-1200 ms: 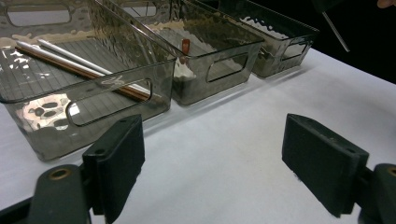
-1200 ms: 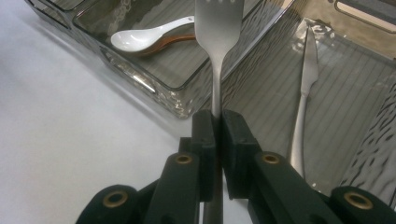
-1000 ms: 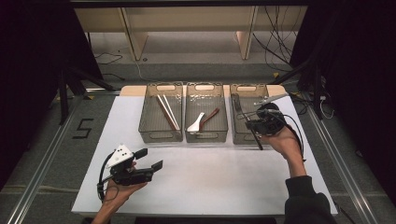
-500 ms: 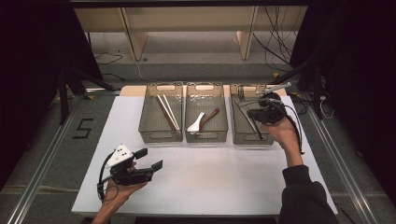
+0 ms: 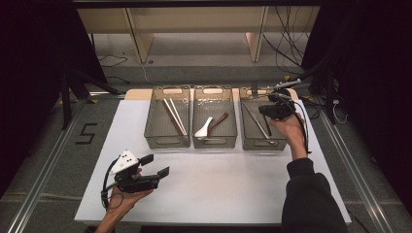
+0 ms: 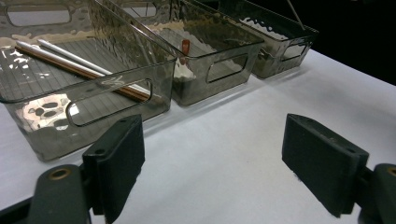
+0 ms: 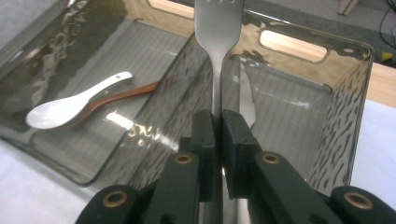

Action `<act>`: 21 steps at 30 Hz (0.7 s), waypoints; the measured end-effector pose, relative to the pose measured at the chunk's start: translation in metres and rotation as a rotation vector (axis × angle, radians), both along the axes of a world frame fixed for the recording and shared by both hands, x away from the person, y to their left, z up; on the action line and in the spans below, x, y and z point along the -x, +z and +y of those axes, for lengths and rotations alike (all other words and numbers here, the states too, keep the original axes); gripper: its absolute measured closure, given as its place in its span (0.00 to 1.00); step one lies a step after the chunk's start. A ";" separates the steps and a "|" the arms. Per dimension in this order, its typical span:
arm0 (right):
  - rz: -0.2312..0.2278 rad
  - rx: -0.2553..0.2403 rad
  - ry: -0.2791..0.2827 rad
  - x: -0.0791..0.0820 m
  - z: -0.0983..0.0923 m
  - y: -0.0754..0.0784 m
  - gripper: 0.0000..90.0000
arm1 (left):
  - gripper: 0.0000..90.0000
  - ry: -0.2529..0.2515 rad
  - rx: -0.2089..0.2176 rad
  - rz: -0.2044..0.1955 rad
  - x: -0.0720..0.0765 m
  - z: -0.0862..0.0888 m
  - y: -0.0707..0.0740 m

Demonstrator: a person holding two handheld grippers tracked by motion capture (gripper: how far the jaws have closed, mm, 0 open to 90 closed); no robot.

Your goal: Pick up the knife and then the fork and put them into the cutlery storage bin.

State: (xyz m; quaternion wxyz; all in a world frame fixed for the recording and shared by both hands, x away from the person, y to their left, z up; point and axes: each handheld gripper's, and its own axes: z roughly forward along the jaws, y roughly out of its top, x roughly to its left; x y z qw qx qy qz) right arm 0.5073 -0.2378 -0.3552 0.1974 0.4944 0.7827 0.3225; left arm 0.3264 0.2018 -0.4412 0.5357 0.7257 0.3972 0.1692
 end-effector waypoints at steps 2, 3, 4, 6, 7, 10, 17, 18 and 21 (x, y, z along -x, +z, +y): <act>0.002 -0.002 -0.016 -0.003 -0.001 -0.003 0.94 | 0.23 0.000 0.001 0.001 0.000 0.000 0.000; 0.007 -0.001 -0.024 -0.005 -0.002 -0.005 0.94 | 0.23 0.000 0.001 0.000 0.000 0.000 0.000; 0.009 -0.003 -0.030 -0.006 -0.003 -0.005 0.94 | 0.23 0.000 0.001 0.000 0.000 0.000 0.000; 0.012 0.000 -0.040 -0.008 -0.004 -0.008 0.94 | 0.23 -0.001 0.002 0.000 0.000 0.000 0.000; 0.015 -0.002 -0.041 -0.008 -0.005 -0.009 0.94 | 0.23 -0.003 0.000 0.000 0.000 0.000 0.000; 0.026 -0.001 -0.045 -0.009 -0.005 -0.012 0.94 | 0.23 -0.001 0.001 0.001 0.000 0.000 0.000; 0.039 -0.013 -0.054 -0.008 -0.007 -0.018 0.94 | 0.23 -0.004 -0.002 -0.001 0.000 0.000 0.000; 0.040 -0.012 -0.055 -0.008 -0.008 -0.018 0.94 | 0.23 -0.003 -0.001 -0.001 0.000 0.000 0.000; 0.044 -0.015 -0.061 -0.007 -0.008 -0.022 0.94 | 0.23 -0.003 -0.002 -0.001 0.000 0.000 0.000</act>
